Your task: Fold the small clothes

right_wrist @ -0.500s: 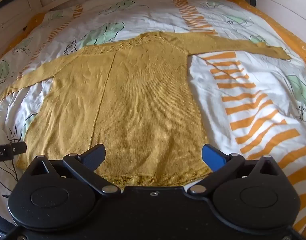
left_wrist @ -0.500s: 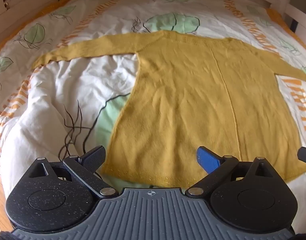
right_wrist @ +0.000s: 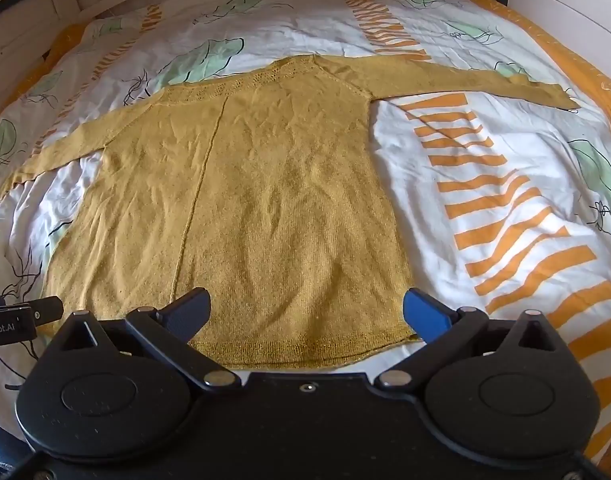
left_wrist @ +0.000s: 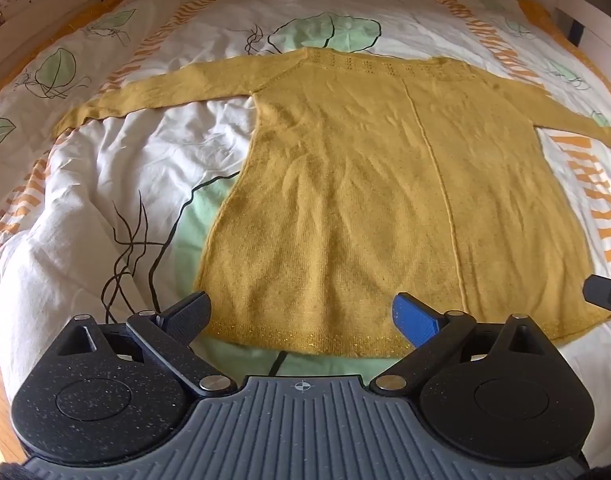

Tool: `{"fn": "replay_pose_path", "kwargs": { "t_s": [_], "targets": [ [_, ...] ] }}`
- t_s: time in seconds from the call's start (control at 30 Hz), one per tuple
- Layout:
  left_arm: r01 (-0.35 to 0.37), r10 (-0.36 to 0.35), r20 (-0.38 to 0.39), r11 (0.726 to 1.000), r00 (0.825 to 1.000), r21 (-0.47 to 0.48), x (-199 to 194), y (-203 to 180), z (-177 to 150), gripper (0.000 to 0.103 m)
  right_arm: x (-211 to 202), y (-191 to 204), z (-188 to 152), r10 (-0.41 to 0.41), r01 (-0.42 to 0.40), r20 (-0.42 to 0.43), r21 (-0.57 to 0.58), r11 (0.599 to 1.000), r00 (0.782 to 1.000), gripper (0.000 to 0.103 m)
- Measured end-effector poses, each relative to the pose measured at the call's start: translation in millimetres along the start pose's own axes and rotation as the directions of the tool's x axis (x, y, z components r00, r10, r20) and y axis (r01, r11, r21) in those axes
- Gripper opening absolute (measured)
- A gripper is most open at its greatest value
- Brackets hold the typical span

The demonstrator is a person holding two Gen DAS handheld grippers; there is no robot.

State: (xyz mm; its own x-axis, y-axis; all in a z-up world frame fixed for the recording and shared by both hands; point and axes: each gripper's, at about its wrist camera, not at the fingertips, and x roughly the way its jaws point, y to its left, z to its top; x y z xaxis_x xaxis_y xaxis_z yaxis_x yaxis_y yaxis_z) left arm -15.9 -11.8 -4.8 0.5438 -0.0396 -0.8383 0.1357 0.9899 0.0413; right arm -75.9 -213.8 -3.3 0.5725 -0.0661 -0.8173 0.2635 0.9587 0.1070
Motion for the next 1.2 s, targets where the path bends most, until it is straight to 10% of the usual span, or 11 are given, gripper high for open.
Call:
{"fn": "replay_pose_path", "kwargs": {
  "t_s": [1.2],
  "targets": [
    [0.071, -0.071, -0.092, 0.997, 0.993, -0.004, 17, -16, 12, 0.099, 19, 1, 6, -0.025, 0.025, -0.066, 0.008, 1.000, 0.998, 0.102]
  ]
}}
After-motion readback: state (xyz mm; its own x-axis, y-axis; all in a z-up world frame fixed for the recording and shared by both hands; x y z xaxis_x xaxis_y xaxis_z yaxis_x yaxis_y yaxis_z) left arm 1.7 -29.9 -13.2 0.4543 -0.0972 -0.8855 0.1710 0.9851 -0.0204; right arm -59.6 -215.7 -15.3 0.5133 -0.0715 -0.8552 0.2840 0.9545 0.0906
